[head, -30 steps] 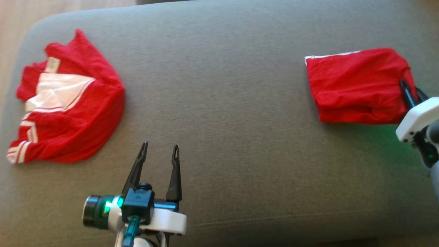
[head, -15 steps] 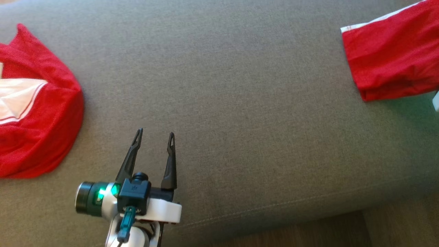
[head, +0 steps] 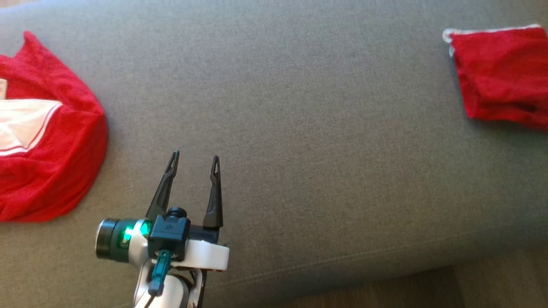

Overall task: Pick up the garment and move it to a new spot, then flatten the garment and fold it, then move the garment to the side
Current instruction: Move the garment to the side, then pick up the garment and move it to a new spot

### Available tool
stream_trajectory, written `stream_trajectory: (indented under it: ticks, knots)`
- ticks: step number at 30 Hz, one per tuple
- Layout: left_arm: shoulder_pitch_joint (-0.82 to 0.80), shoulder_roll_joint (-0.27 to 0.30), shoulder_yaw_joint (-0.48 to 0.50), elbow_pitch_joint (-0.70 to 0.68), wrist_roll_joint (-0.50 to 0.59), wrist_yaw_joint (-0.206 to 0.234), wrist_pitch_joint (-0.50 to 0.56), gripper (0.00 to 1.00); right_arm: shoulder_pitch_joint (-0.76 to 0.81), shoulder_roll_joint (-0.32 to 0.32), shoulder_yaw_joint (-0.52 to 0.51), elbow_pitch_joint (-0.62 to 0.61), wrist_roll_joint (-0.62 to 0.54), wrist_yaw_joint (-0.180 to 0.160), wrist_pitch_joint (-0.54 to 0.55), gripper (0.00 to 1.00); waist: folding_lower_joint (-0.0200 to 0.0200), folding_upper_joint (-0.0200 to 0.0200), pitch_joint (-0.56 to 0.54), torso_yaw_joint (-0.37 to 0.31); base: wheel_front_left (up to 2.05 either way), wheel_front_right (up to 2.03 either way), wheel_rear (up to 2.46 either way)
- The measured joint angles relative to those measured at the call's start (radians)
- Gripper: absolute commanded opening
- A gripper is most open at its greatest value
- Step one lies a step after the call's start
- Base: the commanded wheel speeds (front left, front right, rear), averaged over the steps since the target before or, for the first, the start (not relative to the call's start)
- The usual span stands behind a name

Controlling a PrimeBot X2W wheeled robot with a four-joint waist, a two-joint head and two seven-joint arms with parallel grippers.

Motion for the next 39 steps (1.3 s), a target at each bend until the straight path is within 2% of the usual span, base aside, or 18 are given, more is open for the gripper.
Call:
stream_trajectory:
  ticks: [5,9,17,22,30,39]
  knots:
    - [0.013,-0.006,0.008,-0.004,-0.026,0.010,0.000,1.00,0.160,0.223,0.049,-0.183,0.005,0.000,-0.001,1.00,0.0000,0.0000,-0.047,0.015,0.00,0.00,0.00]
    - [0.046,-0.013,0.025,-0.009,-0.047,0.019,0.000,1.00,0.303,0.295,0.097,-0.308,0.063,0.000,-0.001,1.00,0.0000,0.0000,-0.091,0.036,0.00,0.00,0.00]
    - [0.106,-0.019,0.063,-0.028,-0.062,0.034,0.000,1.00,0.574,0.323,0.181,-0.551,0.194,0.000,-0.001,1.00,0.0000,0.0000,-0.198,0.095,0.00,0.00,0.00]
    - [0.178,-0.019,0.090,-0.035,-0.078,0.039,0.000,1.00,0.762,0.329,0.187,-0.650,0.205,0.000,-0.001,1.00,-0.0001,0.0000,-0.265,0.134,0.00,0.00,0.00]
    - [0.254,-0.017,0.132,-0.011,-0.085,0.023,0.000,1.00,0.902,0.333,0.198,-0.640,0.207,0.000,-0.001,1.00,-0.0001,0.0000,-0.338,0.158,0.00,0.00,0.00]
    - [0.301,-0.024,0.176,0.017,-0.092,-0.019,0.000,1.00,0.940,0.335,0.214,-0.610,0.218,0.000,-0.001,1.00,-0.0001,0.0000,-0.384,0.150,0.00,0.00,0.00]
